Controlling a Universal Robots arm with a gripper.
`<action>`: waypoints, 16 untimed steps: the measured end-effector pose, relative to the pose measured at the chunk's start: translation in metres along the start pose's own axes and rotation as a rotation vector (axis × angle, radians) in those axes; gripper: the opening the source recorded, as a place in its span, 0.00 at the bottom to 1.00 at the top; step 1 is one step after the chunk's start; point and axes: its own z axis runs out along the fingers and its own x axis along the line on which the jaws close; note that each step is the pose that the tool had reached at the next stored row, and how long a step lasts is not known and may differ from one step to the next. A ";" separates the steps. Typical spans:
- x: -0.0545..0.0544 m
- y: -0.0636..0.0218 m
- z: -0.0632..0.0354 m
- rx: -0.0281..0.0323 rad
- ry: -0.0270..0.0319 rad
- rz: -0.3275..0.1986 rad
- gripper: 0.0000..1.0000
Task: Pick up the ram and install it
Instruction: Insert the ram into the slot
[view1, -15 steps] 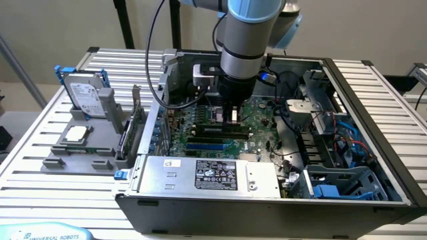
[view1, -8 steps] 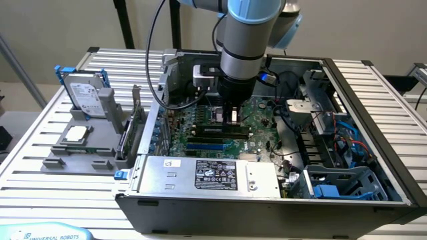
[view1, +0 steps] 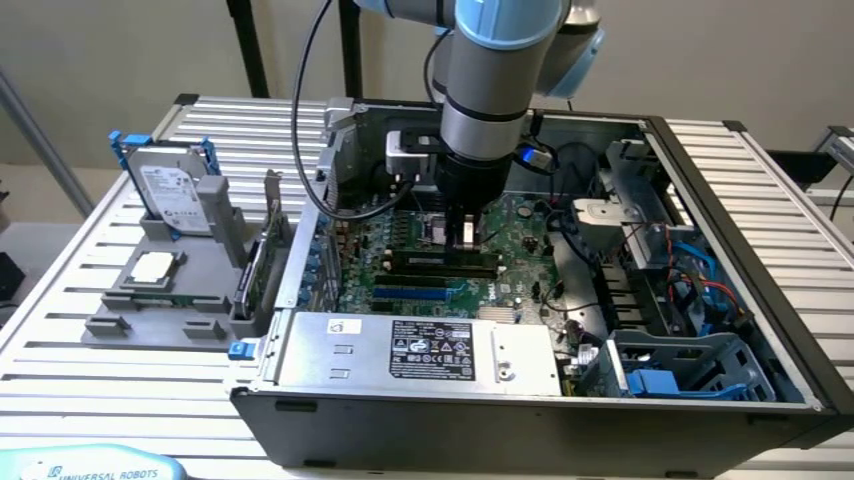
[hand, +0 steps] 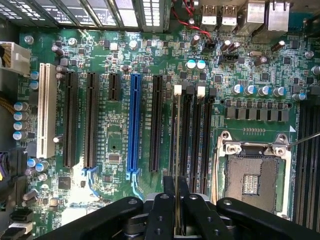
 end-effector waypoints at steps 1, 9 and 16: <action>0.000 0.0000 0.0002 0.0000 0.0001 0.000 0.14; -0.001 -0.0001 0.0024 0.0000 0.0009 0.001 0.14; -0.001 -0.0002 0.0054 0.0000 0.0012 0.001 0.14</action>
